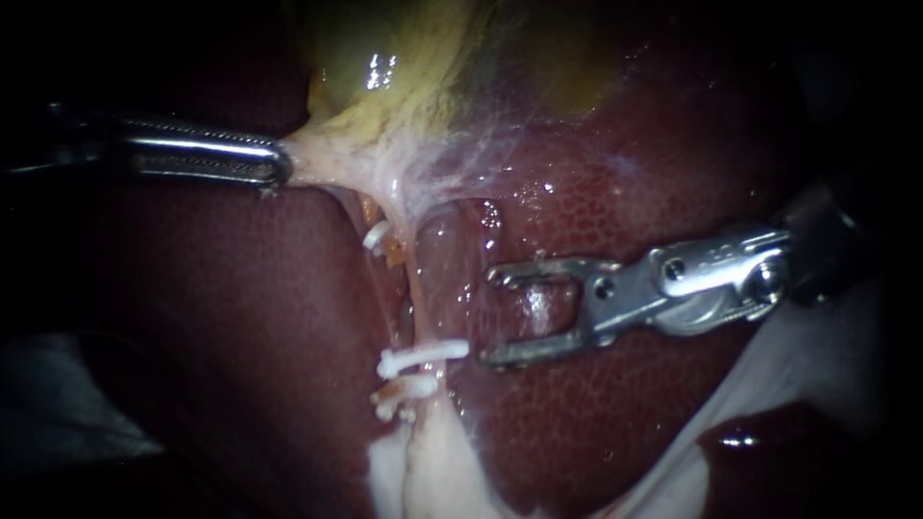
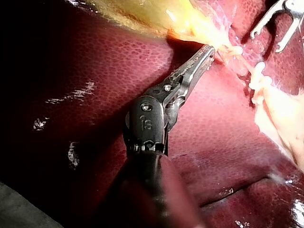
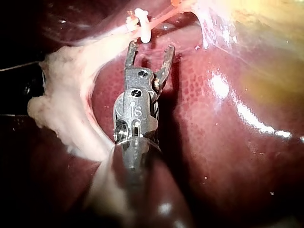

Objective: Going back first clip right tube

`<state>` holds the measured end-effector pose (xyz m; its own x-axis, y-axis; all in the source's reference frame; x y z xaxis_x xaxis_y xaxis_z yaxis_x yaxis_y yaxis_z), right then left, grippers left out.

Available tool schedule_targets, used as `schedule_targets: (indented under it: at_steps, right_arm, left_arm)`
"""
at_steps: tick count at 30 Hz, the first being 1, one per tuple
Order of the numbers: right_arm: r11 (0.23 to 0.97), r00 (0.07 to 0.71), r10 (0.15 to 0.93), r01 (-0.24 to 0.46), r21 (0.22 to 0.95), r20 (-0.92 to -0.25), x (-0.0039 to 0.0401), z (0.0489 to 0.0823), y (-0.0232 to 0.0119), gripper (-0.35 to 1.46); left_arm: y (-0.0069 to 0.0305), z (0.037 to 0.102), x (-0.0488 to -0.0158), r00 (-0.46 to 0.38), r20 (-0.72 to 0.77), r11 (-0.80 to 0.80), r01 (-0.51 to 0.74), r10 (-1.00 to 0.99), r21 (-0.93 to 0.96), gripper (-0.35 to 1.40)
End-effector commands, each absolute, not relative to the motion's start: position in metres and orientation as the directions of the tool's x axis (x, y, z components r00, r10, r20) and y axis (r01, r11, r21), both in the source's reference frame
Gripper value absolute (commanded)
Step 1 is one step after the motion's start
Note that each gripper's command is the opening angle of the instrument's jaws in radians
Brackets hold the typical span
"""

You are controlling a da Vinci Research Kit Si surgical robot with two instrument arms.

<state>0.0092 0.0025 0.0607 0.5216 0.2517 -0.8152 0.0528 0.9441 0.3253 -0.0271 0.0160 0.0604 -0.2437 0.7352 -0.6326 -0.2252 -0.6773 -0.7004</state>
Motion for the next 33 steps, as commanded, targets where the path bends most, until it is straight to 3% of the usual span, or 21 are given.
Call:
schedule_targets:
  at_steps: [1, 11, 24, 33]
  right_arm:
    - [0.949, 0.525, 0.243, 0.046, 0.312, -0.816, 0.0085, 0.0601, 0.0028, 0.5]
    - [0.954, 0.54, 0.229, 0.041, 0.297, -0.81, 0.0047, 0.0585, 0.0041, 0.5]
    - [0.952, 0.536, 0.227, 0.055, 0.302, -0.813, 0.0039, 0.0585, 0.0039, 0.5]
    - [0.95, 0.535, 0.227, 0.061, 0.305, -0.814, 0.0039, 0.0584, 0.0038, 0.5]
  left_arm:
    - [0.016, 0.0605, -0.0271, -0.244, -0.633, -0.677, -0.226, 0.735, -0.7, -0.35]
    - [0.016, 0.0611, -0.0277, -0.243, -0.634, -0.679, -0.228, 0.734, -0.698, -0.35]
    - [0.0152, 0.0666, -0.0308, -0.27, -0.64, -0.694, -0.244, 0.72, -0.678, -0.35]
    - [0.0151, 0.0671, -0.0312, -0.275, -0.639, -0.695, -0.245, 0.718, -0.676, -0.35]
